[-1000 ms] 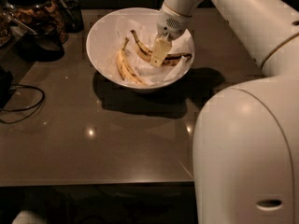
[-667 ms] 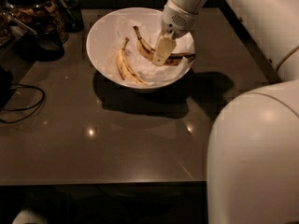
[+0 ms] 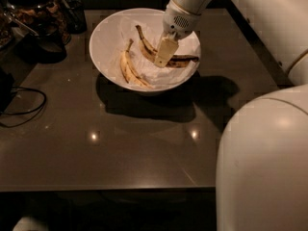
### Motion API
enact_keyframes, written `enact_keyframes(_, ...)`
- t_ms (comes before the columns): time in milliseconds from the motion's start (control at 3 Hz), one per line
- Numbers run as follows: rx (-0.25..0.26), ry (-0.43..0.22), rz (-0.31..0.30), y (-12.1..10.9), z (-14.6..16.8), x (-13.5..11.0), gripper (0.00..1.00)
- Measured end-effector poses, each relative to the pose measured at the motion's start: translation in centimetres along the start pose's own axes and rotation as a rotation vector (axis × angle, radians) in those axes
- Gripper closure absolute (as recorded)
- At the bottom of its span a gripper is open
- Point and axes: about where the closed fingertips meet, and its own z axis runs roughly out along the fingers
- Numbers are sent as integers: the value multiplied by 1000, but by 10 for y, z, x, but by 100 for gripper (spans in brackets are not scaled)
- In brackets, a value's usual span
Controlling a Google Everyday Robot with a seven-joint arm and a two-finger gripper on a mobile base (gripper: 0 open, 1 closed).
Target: Pick banana from white bowl
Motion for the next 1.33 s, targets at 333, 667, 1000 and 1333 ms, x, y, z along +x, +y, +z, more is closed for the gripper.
enact_keyframes(333, 43, -8, 26, 19, -15, 3, 100)
enact_keyframes(667, 54, -13, 58, 46, -24, 9, 100)
enact_keyframes(1000, 54, -13, 58, 46, -24, 9, 100)
enact_keyframes(1333, 84, -27, 61, 63, -38, 10, 100)
